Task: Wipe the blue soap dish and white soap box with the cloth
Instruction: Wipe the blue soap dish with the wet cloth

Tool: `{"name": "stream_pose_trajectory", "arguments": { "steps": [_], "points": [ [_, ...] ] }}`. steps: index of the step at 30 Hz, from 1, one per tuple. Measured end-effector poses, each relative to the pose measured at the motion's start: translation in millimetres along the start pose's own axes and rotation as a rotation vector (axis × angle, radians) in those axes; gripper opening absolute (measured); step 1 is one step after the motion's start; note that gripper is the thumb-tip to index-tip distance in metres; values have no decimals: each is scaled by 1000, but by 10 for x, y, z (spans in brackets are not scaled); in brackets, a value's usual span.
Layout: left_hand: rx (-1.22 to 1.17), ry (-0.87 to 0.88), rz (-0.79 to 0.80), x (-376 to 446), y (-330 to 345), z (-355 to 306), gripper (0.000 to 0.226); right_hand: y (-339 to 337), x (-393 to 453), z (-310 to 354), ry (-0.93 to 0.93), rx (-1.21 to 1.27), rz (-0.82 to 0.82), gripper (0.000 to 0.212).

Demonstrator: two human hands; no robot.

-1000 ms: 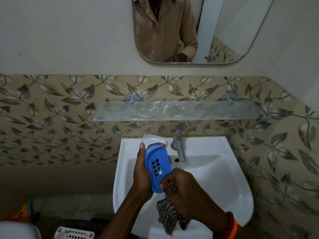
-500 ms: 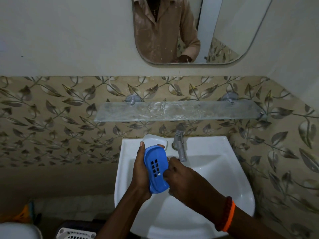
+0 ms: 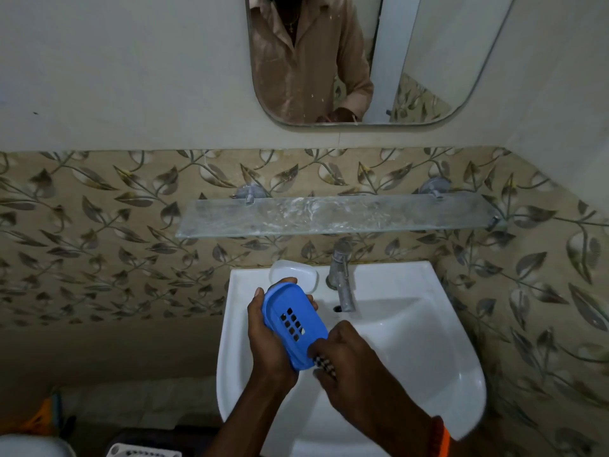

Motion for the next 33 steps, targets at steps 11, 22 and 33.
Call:
{"name": "stream_pose_trajectory", "arguments": {
  "steps": [11, 22, 33],
  "points": [
    [38, -131, 181, -41, -114, -214, 72, -362, 188, -141, -444, -315, 107, 16],
    [279, -936, 612, -39, 60, -525, 83, -772, 403, -227, -846, -582, 230, 5],
    [360, -617, 346, -88, -33, -373, 76, -657, 473, -386, -336, -227, -16, 26]
  ]
}}
Point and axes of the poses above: each hand's wrist, its own x-axis towards the middle knuckle, its own y-axis out of the palm, z = x × y, the point moved 1 cm from there along x, towards the middle knuckle, and after that the axes turned 7 degrees about -z, right-handed, at the moved point
